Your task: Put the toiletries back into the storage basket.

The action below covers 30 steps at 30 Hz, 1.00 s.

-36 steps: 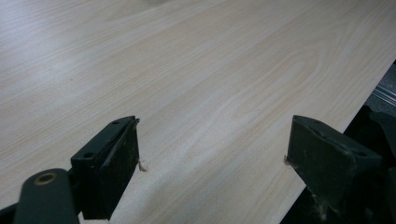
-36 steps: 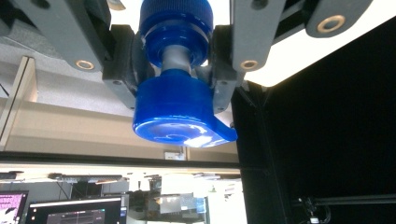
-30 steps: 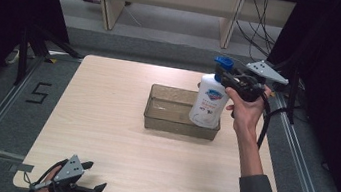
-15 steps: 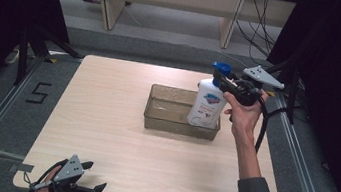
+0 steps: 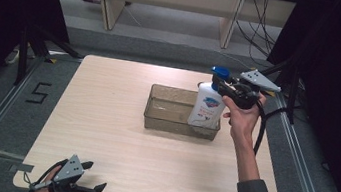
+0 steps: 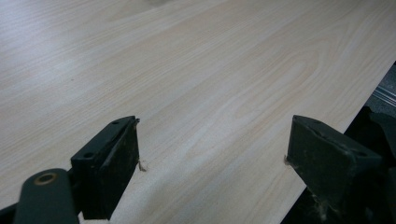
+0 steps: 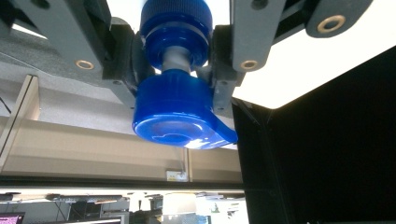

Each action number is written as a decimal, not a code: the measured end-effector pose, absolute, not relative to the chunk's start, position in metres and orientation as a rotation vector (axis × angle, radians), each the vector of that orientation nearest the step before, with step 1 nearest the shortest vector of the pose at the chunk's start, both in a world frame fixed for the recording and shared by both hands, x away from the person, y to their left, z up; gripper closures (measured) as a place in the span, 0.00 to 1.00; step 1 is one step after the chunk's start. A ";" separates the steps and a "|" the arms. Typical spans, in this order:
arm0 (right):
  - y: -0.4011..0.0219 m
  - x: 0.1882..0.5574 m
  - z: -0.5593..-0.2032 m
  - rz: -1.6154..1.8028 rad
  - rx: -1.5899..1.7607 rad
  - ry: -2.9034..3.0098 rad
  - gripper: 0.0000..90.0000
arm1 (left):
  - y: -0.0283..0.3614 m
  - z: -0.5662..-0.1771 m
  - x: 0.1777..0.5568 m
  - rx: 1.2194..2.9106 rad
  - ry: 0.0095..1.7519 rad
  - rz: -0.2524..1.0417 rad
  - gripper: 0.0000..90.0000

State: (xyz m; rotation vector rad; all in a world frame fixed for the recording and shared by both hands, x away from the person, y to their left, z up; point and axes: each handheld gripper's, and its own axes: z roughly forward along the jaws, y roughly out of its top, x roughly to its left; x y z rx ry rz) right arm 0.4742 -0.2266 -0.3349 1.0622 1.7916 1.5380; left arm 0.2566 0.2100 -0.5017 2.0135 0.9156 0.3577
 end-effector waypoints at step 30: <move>-0.226 0.470 -0.348 1.553 1.064 1.787 0.67 | 0.210 -0.502 0.256 2.014 0.914 0.360 0.18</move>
